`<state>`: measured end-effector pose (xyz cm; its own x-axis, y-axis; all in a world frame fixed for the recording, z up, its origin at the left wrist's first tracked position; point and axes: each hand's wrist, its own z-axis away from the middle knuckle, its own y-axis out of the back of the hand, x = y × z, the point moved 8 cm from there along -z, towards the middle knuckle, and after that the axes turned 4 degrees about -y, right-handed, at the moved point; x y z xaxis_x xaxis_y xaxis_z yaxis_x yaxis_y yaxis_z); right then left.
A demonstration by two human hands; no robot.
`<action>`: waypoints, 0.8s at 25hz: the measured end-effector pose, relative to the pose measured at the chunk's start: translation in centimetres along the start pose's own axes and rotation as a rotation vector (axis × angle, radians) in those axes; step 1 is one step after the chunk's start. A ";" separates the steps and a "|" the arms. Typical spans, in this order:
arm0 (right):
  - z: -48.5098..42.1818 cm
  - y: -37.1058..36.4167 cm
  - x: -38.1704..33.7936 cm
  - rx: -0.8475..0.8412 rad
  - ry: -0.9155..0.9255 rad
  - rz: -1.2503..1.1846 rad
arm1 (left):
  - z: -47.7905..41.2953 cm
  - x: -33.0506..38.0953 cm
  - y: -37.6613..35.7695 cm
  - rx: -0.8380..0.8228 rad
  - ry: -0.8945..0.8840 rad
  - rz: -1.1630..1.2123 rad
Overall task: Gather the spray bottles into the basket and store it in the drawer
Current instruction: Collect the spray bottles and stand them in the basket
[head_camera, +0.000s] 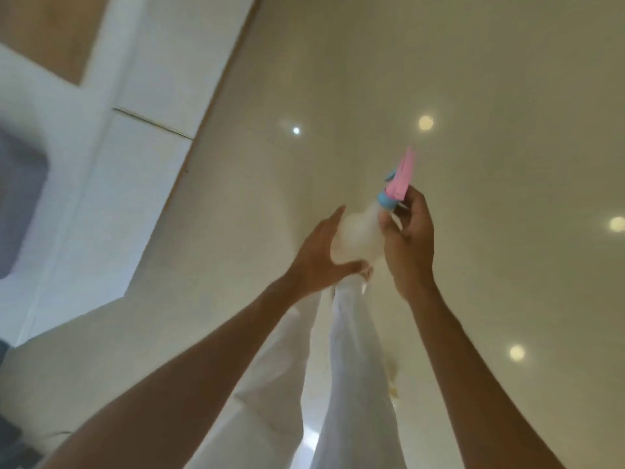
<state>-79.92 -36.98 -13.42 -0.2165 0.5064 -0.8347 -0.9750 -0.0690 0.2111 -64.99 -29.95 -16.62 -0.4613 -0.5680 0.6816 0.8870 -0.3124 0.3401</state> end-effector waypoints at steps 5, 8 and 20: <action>6.6 -10.3 -11.5 -0.403 0.121 0.043 | 10.4 -0.4 11.3 0.456 -0.031 0.056; 10.5 -17.8 -15.7 -0.614 0.231 0.126 | 15.2 -3.6 17.4 0.642 -0.013 0.146; 23.4 -56.1 -21.9 -0.863 0.642 0.329 | 25.9 -24.1 44.1 1.325 0.137 0.387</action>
<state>-19.36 -24.11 4.89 -0.2119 -0.1651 -0.9633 -0.5198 -0.8156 0.2541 -14.21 -10.36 -1.27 -0.1142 -0.5454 0.8304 0.2786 0.7847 0.5537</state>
